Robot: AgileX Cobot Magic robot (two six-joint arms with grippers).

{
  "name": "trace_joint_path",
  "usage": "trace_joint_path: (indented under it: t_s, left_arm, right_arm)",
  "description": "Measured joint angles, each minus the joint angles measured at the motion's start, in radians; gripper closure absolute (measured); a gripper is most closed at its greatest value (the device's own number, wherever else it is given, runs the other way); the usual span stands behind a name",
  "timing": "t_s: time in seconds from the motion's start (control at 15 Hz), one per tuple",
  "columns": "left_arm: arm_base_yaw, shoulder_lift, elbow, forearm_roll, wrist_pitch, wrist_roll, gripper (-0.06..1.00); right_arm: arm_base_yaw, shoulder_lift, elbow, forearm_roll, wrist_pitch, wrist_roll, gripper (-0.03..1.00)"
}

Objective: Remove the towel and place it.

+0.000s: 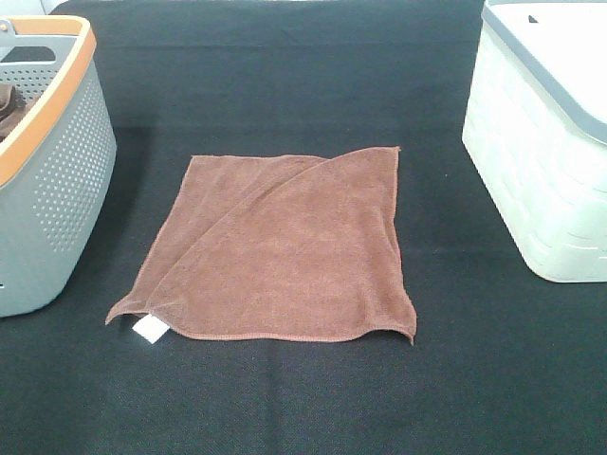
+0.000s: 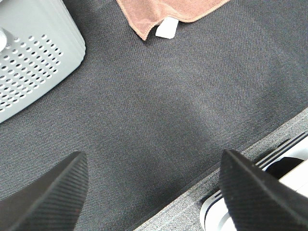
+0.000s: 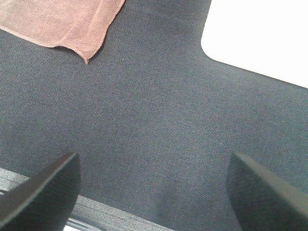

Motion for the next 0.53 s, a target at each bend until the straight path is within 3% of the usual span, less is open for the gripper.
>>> trace_joint_path:
  t_s: [0.53]
  left_arm:
    - [0.005, -0.020, 0.000, -0.001, -0.001, 0.000, 0.22]
  right_arm:
    - [0.000, 0.000, 0.000, 0.000, 0.000, 0.000, 0.18]
